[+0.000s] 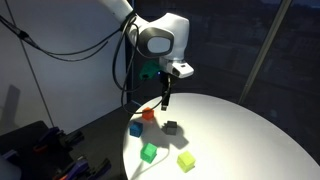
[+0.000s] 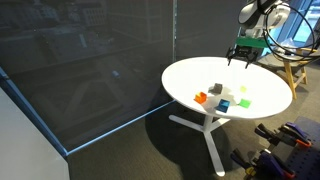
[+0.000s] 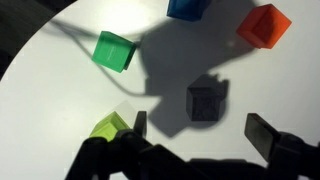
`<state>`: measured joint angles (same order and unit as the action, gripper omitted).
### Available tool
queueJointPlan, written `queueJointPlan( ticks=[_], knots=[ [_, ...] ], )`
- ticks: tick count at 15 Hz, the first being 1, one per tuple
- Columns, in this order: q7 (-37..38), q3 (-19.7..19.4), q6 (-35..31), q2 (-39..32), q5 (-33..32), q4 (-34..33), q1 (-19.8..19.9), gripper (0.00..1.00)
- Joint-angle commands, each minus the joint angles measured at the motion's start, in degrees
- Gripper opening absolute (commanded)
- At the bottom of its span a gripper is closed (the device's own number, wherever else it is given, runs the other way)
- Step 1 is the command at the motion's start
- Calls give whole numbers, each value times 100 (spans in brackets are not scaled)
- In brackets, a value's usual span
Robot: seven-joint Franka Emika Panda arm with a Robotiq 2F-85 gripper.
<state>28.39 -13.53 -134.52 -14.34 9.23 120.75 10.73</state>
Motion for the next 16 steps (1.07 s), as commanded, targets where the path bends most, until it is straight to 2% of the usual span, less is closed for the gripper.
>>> queueJointPlan(
  ticks=[1,16],
  knots=[
    [-136,-23,-66,-231,128,-213,61,100],
    [-167,-29,-850,-946,86,-330,-27,100]
  ],
)
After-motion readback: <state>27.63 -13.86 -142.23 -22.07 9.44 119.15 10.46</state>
